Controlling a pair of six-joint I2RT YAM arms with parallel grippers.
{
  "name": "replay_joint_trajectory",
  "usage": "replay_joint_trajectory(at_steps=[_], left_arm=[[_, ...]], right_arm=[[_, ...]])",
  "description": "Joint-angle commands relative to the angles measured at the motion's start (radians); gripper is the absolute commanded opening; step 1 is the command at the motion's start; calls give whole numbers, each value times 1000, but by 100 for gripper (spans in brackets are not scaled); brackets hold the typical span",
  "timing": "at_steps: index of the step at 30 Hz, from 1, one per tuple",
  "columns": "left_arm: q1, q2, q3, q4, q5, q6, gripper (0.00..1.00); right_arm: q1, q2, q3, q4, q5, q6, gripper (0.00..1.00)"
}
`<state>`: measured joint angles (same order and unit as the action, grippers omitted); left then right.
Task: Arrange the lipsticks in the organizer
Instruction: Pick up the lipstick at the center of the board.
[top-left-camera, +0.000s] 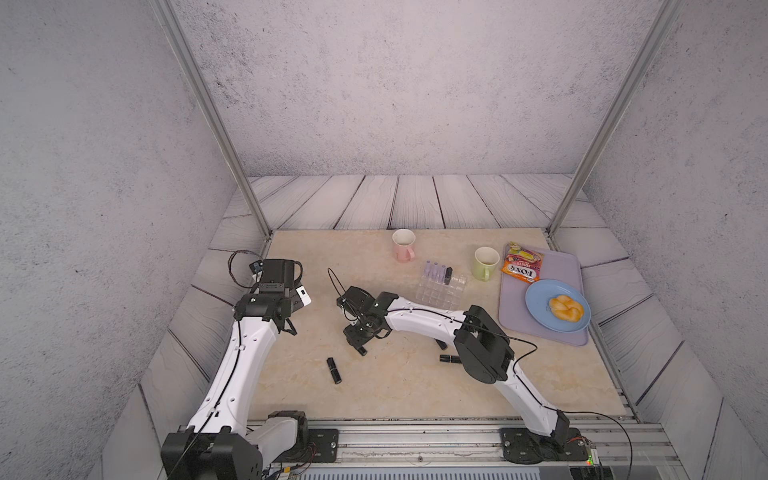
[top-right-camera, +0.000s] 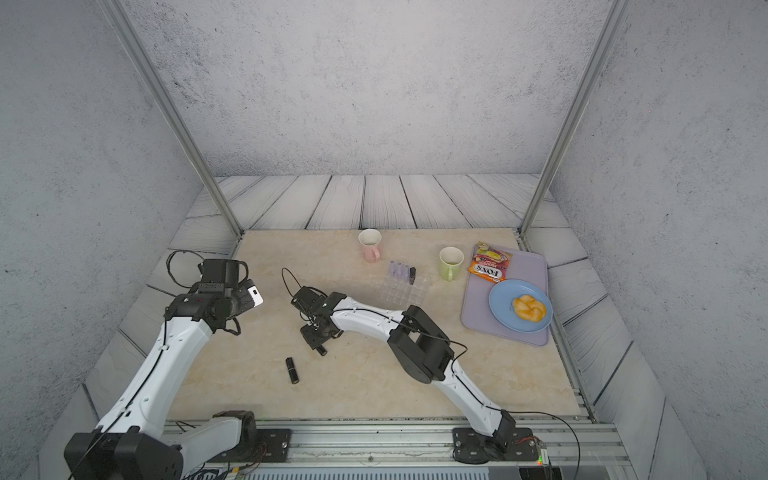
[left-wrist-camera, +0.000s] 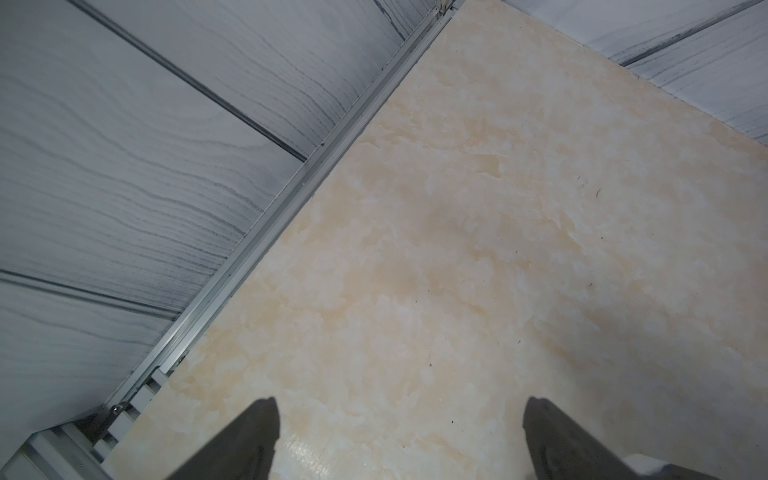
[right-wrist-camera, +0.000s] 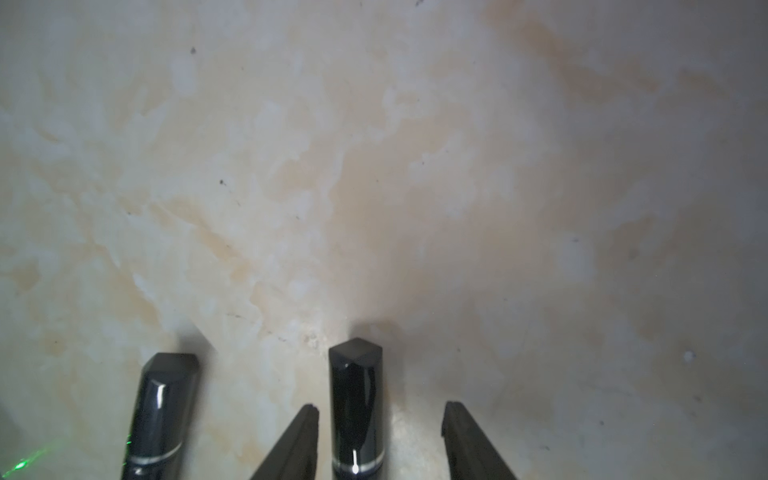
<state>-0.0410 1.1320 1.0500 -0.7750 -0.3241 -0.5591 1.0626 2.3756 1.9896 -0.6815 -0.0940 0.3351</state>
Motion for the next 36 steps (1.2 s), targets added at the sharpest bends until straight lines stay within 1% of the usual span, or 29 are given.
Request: replay_joint_trajectory(at_steps=[1,5,8,15,16,18,20,23,29,32,36], left_arm=[[9,-15,-9,-6,7,-9,98],[10,-15,-7,-7,13,-7,96],[11,-16,-8,-6,23,-6,95],[11,-22,-18,-4,72,6,92],[11,-20,-18,-2,89,4,91],[10,-20,-22,11,164,12,90],[10,-20,-36,39,286,27,89],[7,-39,-61,73,400,44,87],[-6,-84,-106,159,554,67,85],[-61,-98,-126,219,597,65,84],[-176,-120,-149,303,606,91,83]], right_arm=[[12,49,55,-86,36,-19,50],[20,91,90,-127,65,-24,47],[20,104,99,-147,85,-21,43],[15,72,90,-162,122,-9,21],[12,57,73,-149,118,-4,18],[1,22,31,-119,110,5,15],[-14,-31,-23,-74,95,20,13],[-45,-121,-120,15,56,57,11],[-125,-346,-356,184,14,137,9],[-179,-468,-480,267,-14,190,8],[-246,-640,-640,358,-32,245,6]])
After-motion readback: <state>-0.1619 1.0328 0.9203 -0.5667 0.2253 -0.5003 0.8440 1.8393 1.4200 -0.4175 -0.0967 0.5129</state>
